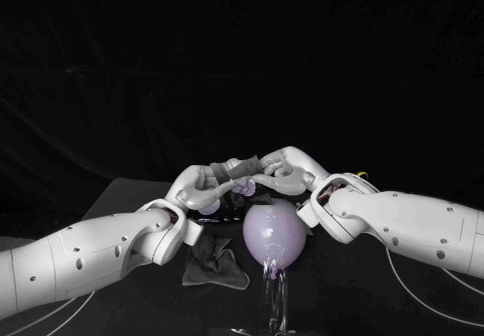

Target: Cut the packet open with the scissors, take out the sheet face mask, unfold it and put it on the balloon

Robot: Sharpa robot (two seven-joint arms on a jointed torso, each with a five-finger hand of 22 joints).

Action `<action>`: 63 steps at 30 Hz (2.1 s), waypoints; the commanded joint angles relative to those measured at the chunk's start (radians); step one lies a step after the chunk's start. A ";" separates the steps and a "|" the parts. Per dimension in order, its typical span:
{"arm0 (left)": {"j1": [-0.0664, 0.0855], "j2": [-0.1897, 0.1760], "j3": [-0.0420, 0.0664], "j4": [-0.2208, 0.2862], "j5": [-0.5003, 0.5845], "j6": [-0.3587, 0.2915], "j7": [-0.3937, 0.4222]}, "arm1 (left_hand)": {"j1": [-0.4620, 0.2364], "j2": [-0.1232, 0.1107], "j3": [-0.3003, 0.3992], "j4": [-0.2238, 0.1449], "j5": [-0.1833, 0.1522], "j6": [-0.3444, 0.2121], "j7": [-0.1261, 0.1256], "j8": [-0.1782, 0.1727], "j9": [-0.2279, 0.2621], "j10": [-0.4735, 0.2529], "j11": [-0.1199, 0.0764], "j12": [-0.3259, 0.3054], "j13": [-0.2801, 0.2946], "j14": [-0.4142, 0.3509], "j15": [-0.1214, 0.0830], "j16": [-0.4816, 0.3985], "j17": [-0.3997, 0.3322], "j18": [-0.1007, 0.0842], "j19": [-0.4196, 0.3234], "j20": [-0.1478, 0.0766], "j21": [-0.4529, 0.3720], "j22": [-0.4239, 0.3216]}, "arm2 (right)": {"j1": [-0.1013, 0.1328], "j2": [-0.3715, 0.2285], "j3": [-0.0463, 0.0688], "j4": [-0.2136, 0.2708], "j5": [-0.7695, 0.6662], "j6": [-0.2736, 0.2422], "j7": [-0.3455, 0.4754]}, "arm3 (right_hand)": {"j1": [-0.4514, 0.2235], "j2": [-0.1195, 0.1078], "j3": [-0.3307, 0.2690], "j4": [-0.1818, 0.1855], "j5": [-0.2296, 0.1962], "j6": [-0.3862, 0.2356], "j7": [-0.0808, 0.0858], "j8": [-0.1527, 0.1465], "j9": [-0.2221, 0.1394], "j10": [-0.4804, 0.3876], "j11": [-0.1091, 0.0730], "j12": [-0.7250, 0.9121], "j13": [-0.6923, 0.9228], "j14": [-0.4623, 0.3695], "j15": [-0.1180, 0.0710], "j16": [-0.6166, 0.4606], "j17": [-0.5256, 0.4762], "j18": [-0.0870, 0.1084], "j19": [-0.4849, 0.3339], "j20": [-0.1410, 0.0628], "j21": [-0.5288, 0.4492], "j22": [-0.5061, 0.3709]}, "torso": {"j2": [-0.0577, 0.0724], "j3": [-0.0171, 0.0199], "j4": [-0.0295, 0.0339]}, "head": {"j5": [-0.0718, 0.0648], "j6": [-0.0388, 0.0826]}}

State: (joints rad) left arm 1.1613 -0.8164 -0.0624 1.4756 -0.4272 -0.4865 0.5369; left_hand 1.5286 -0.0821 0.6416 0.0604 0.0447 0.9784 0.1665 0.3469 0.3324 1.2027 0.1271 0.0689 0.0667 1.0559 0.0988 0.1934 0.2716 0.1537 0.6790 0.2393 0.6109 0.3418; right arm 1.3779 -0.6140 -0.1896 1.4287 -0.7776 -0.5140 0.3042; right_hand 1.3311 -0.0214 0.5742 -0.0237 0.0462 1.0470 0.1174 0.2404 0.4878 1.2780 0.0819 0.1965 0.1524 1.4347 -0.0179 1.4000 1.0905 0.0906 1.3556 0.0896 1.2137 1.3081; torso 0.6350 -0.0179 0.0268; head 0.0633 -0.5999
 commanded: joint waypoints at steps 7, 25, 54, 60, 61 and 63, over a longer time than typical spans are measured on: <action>0.002 0.007 0.001 0.010 -0.017 0.016 0.013 | -0.011 -0.001 -0.001 -0.003 0.003 -0.001 0.007 0.003 0.076 0.008 -0.002 0.000 0.002 0.009 0.001 -0.004 0.002 0.011 -0.010 0.000 0.004 0.002 | -0.001 0.025 0.001 0.000 -0.066 -0.033 -0.005 | 0.000 0.005 0.006 -0.002 0.003 0.002 -0.001 0.006 0.029 0.043 -0.038 -0.006 0.000 0.004 -0.006 -0.003 -0.003 -0.007 0.002 -0.003 -0.004 0.115 | 0.000 0.0009 -0.0008 | 0.001 0.000; 0.002 0.018 0.001 0.020 0.008 0.022 0.033 | -0.058 -0.009 -0.038 0.009 0.002 -0.004 0.012 0.003 0.078 0.007 0.001 -0.001 0.002 0.006 0.006 -0.005 0.009 0.008 -0.026 0.012 0.001 0.000 | -0.003 0.066 0.001 -0.014 -0.109 -0.052 -0.049 | -0.001 0.004 0.012 -0.009 0.003 0.000 -0.001 0.009 0.033 0.045 -0.038 -0.009 0.001 0.005 -0.007 -0.006 -0.007 -0.006 0.002 -0.005 -0.006 0.114 | 0.000 0.0002 0.0004 | -0.001 0.002; 0.002 0.023 0.001 0.019 0.119 0.050 0.043 | -0.101 -0.114 -0.171 0.042 0.003 -0.178 0.074 -0.134 0.009 -0.171 0.063 -0.007 -0.003 -0.103 0.055 -0.055 0.025 0.014 -0.032 0.051 -0.173 -0.129 | -0.008 0.064 0.001 -0.006 -0.122 -0.070 -0.063 | -0.002 0.004 0.017 -0.013 0.003 -0.001 -0.001 0.011 0.035 0.046 -0.038 -0.011 0.002 0.006 -0.007 -0.008 -0.009 -0.006 0.002 -0.005 -0.007 0.114 | 0.000 0.0013 -0.0014 | -0.001 0.009; 0.002 0.026 0.001 0.018 0.121 0.060 0.037 | -0.098 -0.117 -0.196 0.047 0.003 -0.186 0.076 -0.144 0.001 -0.200 0.067 -0.006 -0.003 -0.121 0.061 -0.064 0.025 0.005 -0.034 0.052 -0.203 -0.151 | -0.009 0.061 0.001 -0.001 -0.117 -0.074 -0.058 | -0.002 0.004 0.019 -0.014 0.003 -0.001 -0.001 0.012 0.036 0.046 -0.038 -0.011 0.002 0.006 -0.007 -0.008 -0.009 -0.007 0.003 -0.006 -0.006 0.115 | 0.001 0.0011 -0.0012 | -0.001 0.012; 0.002 0.026 0.001 0.018 0.121 0.062 0.037 | -0.097 -0.117 -0.197 0.047 0.003 -0.186 0.076 -0.145 0.000 -0.201 0.067 -0.006 -0.003 -0.121 0.062 -0.065 0.025 0.005 -0.033 0.052 -0.205 -0.152 | -0.009 0.061 0.001 0.000 -0.117 -0.075 -0.057 | -0.002 0.004 0.019 -0.014 0.003 -0.001 -0.001 0.012 0.036 0.046 -0.038 -0.011 0.002 0.006 -0.007 -0.008 -0.009 -0.007 0.003 -0.006 -0.006 0.115 | 0.001 0.0011 -0.0006 | -0.002 0.011; 0.002 0.027 0.001 0.018 0.121 0.067 0.036 | -0.091 -0.112 -0.200 0.046 0.003 -0.182 0.073 -0.144 0.000 -0.205 0.067 -0.005 -0.002 -0.123 0.062 -0.066 0.026 0.003 -0.031 0.052 -0.211 -0.157 | -0.009 0.062 0.001 0.000 -0.115 -0.076 -0.056 | -0.002 0.004 0.019 -0.014 0.003 -0.001 -0.001 0.012 0.036 0.046 -0.038 -0.011 0.002 0.006 -0.007 -0.008 -0.009 -0.007 0.003 -0.006 -0.006 0.115 | 0.001 0.0012 -0.0008 | -0.002 0.010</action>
State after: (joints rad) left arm 1.1595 -0.7976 -0.0644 1.4850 -0.3100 -0.4628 0.5494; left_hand 1.4251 -0.1963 0.4483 0.1077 0.0504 0.7980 0.2037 0.2084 0.3337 1.0058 0.1949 0.0647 0.0633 0.9415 0.1593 0.1314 0.2960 0.1700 0.6434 0.2863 0.4044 0.1865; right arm 1.3717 -0.5577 -0.1874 1.4210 -0.8818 -0.6031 0.2365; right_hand 1.3278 -0.0248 0.5891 -0.0389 0.0456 1.0383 0.1135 0.2502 0.5176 1.2938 0.0662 0.1885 0.1533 1.4402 -0.0191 1.3961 1.0811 0.0833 1.3553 0.0897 1.2130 1.3077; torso 0.6353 -0.0168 0.0255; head 0.0617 -0.5885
